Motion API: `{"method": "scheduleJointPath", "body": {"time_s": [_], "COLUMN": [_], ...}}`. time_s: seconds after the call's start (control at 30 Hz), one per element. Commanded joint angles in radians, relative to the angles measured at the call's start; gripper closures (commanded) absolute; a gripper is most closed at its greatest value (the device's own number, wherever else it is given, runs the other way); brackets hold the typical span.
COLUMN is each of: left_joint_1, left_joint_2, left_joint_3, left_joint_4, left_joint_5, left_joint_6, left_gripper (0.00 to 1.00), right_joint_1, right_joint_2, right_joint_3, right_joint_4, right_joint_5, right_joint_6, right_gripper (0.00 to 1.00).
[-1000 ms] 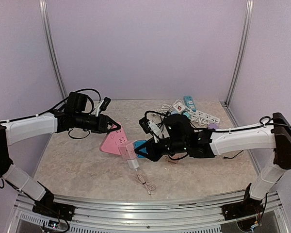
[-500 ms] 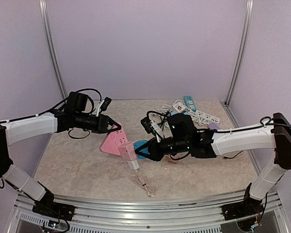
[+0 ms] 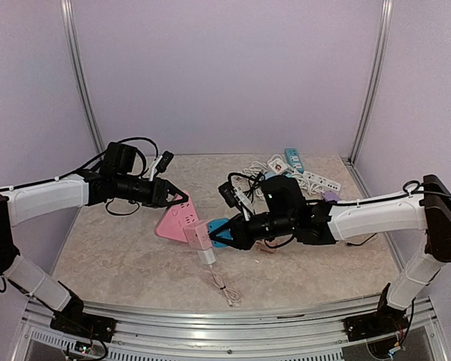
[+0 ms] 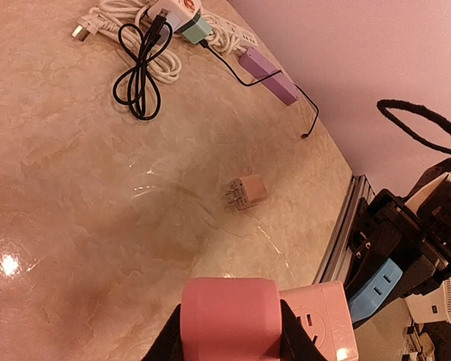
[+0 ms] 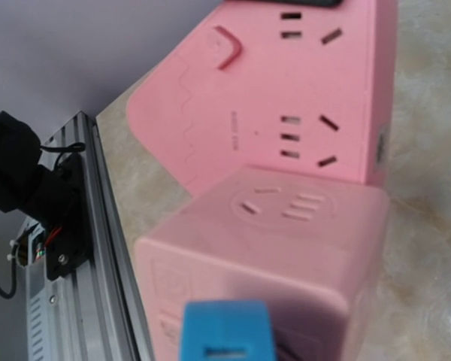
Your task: Pull the plug off the socket
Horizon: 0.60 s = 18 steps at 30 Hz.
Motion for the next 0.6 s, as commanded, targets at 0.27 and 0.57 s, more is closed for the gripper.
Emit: {"method": "scheduleJointPath", "body": {"time_s": [0.27, 0.57], "left_joint_1": [-0.048, -0.081], "left_joint_2": [-0.050, -0.052], "left_joint_3": [0.058, 0.066], "left_joint_4": [-0.027, -0.049], "left_joint_5": [-0.137, -0.183], "left_joint_6": [0.128, 0.156], "left_gripper": [1.00, 1.00], "right_joint_1": [-0.006, -0.010], "right_joint_2": [-0.009, -0.001], "right_joint_3": [0.025, 0.030], "right_joint_4": [-0.034, -0.051], "right_joint_5": [-0.113, -0.104], "right_joint_6": [-0.002, -0.006], "right_gripper": [1.00, 1.00]}}
